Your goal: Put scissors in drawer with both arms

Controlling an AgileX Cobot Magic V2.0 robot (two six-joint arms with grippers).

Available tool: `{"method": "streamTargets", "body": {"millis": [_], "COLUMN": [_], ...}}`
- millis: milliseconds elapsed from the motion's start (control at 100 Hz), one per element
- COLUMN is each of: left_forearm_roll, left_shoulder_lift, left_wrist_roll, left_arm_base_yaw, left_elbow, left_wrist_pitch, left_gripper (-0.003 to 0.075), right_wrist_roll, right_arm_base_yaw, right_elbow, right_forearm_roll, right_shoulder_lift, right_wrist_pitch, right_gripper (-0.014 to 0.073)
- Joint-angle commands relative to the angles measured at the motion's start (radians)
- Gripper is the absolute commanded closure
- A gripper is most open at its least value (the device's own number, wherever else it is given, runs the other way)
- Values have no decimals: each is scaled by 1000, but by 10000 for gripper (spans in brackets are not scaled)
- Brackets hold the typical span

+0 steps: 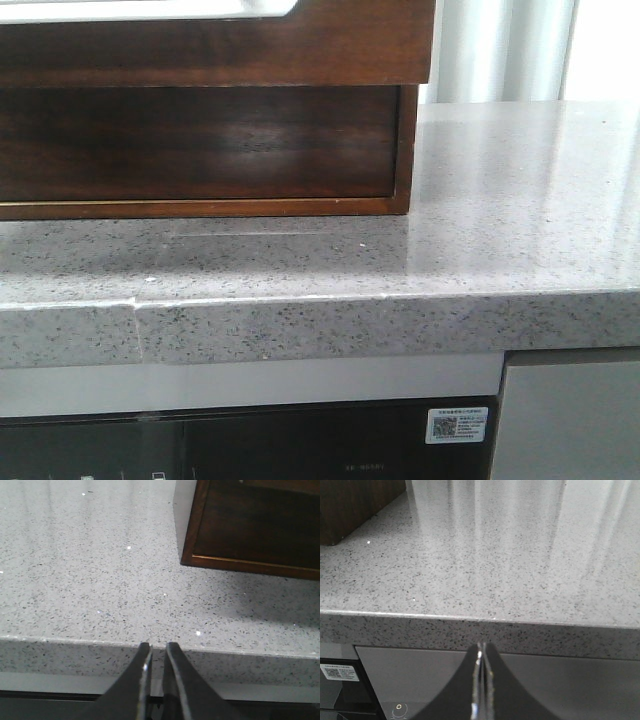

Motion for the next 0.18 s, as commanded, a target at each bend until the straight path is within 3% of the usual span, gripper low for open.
{"method": "streamTargets", "body": {"millis": [0, 170], "left_forearm_roll": [0, 0], "left_shoulder_lift": [-33, -33], "left_wrist_roll": [-11, -11], "left_arm_base_yaw": [0, 0], "left_elbow": [16, 16], "left_wrist_pitch": [-42, -42], "left_gripper": [717, 717], "right_wrist_roll": [-9, -9], "right_arm_base_yaw": [-6, -6], "right_elbow": [11, 11], "right_forearm_roll": [-8, -8], "right_shoulder_lift": [-20, -20], "right_wrist_pitch": [-17, -17], "right_gripper": [710, 710]}}
